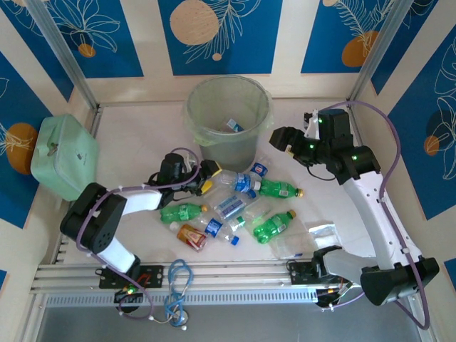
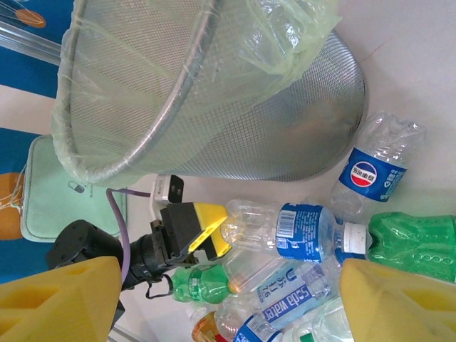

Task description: Put the plastic bottles in the bin

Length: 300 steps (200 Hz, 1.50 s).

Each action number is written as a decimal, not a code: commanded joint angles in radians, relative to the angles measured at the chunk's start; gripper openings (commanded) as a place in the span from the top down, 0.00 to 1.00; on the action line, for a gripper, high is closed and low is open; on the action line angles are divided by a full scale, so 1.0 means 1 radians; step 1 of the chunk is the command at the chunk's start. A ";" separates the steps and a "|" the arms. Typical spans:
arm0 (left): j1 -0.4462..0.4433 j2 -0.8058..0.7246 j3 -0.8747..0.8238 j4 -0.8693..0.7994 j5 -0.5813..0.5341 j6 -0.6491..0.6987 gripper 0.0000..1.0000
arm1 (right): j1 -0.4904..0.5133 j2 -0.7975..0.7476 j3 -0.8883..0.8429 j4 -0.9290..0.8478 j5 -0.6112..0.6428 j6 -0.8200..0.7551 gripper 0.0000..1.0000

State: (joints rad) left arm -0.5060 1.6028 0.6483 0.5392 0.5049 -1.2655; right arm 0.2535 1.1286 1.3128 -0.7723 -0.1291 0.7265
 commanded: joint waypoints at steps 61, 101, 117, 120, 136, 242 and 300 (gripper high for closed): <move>-0.029 0.081 0.086 0.014 0.029 0.050 0.26 | -0.011 -0.006 0.007 -0.001 -0.047 0.011 0.20; -0.032 0.091 0.094 0.014 0.052 0.051 0.35 | -0.016 -0.010 0.003 -0.005 -0.044 0.014 0.20; -0.032 0.086 0.096 0.007 0.064 0.054 0.38 | -0.018 -0.012 0.002 -0.004 -0.041 0.014 0.20; -0.032 0.084 0.096 0.005 0.067 0.054 0.39 | -0.017 -0.012 0.002 -0.004 -0.041 0.014 0.20; -0.032 0.067 0.094 -0.007 0.074 0.061 0.41 | -0.023 -0.012 0.005 -0.005 -0.041 0.014 0.20; -0.033 -0.256 0.131 -0.135 0.203 0.110 0.43 | -0.069 -0.037 0.094 -0.038 -0.077 0.006 0.20; -0.031 -0.433 0.241 -0.157 0.077 0.078 0.42 | -0.007 -0.015 0.191 0.039 -0.185 0.067 0.19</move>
State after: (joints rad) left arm -0.5285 1.2308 0.8242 0.3920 0.6556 -1.1786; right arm 0.2134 1.1156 1.4563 -0.7761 -0.2401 0.7620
